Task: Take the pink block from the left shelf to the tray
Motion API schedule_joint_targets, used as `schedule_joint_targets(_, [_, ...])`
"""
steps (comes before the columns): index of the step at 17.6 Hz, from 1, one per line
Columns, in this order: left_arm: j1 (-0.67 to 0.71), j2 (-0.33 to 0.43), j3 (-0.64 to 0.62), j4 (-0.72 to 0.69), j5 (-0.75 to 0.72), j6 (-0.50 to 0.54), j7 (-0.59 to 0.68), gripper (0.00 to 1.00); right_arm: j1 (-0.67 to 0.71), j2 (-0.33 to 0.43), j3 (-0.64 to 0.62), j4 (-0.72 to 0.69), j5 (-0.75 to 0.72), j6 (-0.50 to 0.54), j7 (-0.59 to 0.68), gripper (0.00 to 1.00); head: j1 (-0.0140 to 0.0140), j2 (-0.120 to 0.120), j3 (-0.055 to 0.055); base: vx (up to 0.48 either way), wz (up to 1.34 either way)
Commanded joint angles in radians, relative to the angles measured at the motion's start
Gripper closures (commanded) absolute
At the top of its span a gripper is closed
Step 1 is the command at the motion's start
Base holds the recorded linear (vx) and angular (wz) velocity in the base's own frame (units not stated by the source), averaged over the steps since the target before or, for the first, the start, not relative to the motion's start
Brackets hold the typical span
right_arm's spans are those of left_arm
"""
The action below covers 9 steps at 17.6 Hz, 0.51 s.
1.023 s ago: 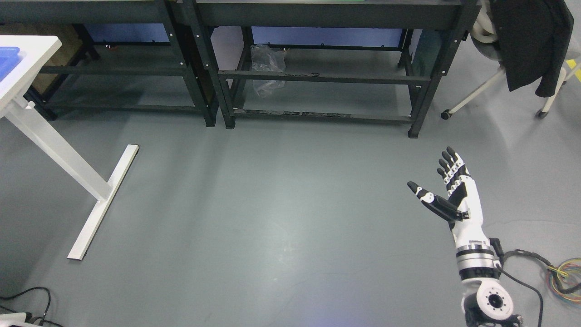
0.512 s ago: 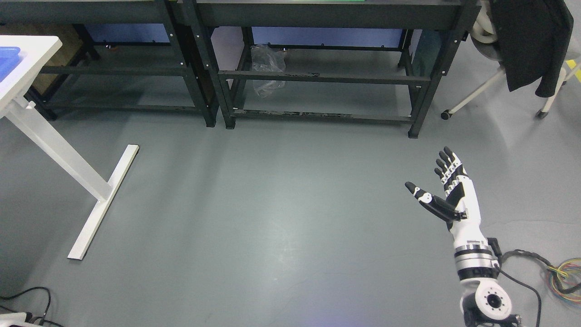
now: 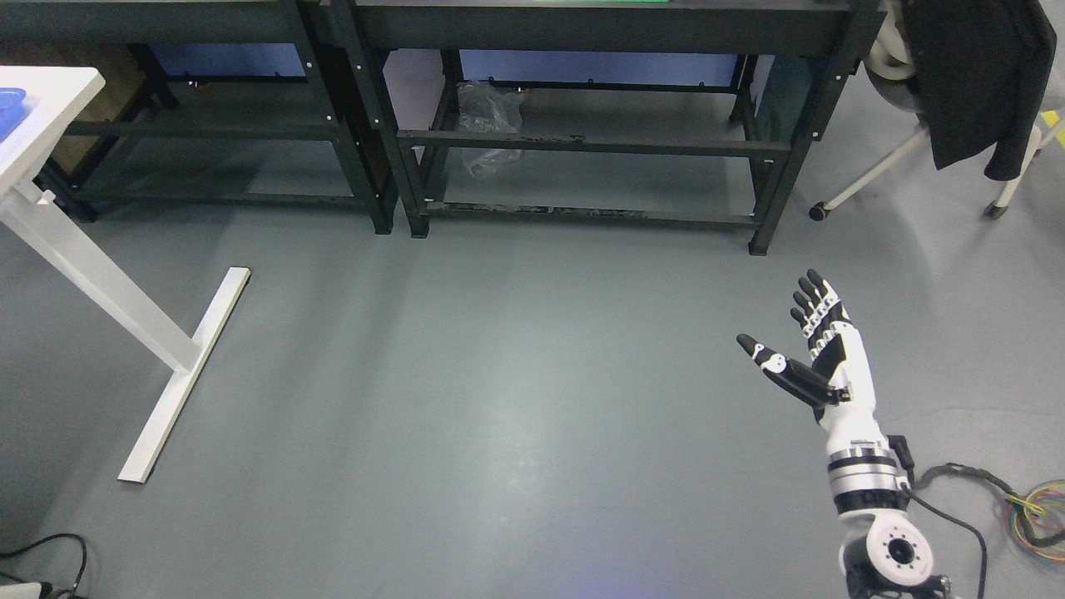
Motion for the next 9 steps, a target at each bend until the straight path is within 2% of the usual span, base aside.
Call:
schedule_joint_targets(1, [-0.029, 0.017, 0.000, -0.017, 0.000, -0.001, 0.001, 0.00, 0.001, -0.017, -0.010, 0.000, 0.000, -0.001, -0.001, 0.00, 0.0000, 0.000, 0.000, 0.127, 0.00])
schedule_joint_targets(9, [-0.029, 0.017, 0.000, -0.017, 0.000, -0.001, 0.001, 0.00, 0.001, -0.017, -0.012, 0.001, 0.000, -0.001, -0.001, 0.00, 0.0000, 0.000, 0.000, 0.193, -0.08])
